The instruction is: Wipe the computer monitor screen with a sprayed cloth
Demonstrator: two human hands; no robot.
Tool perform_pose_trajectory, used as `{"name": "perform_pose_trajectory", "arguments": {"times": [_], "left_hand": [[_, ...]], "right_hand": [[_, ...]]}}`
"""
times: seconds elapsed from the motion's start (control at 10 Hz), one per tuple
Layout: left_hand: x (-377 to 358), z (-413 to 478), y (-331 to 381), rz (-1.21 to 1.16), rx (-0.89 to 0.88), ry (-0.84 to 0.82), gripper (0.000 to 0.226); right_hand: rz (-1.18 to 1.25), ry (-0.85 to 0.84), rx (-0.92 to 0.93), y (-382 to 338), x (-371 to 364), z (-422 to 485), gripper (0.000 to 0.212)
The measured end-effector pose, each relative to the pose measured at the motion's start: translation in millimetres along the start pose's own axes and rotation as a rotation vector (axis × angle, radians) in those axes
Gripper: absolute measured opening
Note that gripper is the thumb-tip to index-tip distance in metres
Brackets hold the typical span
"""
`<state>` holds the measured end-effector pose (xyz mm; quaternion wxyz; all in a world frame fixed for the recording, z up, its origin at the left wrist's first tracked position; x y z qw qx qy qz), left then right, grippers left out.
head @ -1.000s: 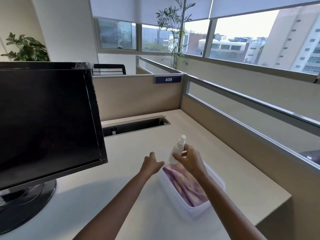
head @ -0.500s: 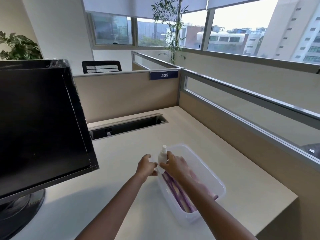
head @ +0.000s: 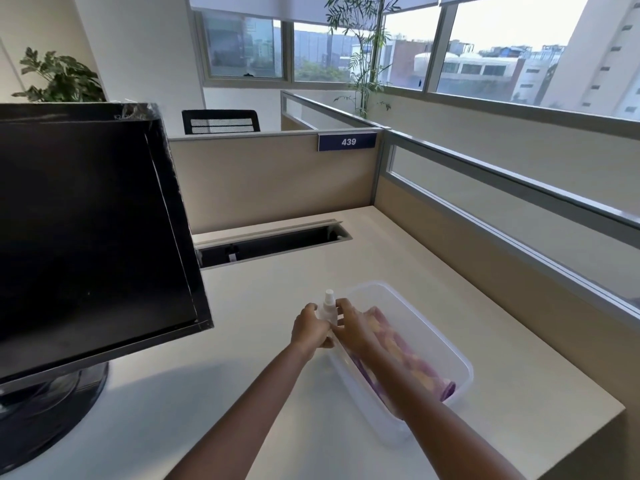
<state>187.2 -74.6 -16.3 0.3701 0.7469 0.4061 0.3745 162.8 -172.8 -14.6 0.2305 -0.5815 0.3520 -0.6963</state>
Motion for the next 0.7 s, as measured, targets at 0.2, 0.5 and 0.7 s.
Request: {"name": "perform_pose_trajectory", "arguments": {"times": [0.2, 0.5, 0.7], "left_hand": [[-0.7, 0.6, 2.1, 0.026, 0.005, -0.017, 0.052], [3.1, 2.7, 0.3, 0.045, -0.012, -0.04, 0.048], [21.8, -5.1, -21.4, 0.032, -0.034, 0.011, 0.051]], "right_hand": [[0.048, 0.019, -0.002, 4.4, -0.4, -0.7, 0.04], [0.038, 0.011, -0.022, 11.3, -7.3, -3.7, 0.042], [0.02, 0.12, -0.074, 18.5, 10.8, -6.0, 0.049]]}}
Point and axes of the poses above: each hand's wrist, its own z-axis towards the middle knuckle, its own x-axis out of the back of the hand, y = z × x, the point moved 8 cm from there along z, towards the middle knuckle, and after that the axes turned 8 degrees about x, right-handed, at the moved point
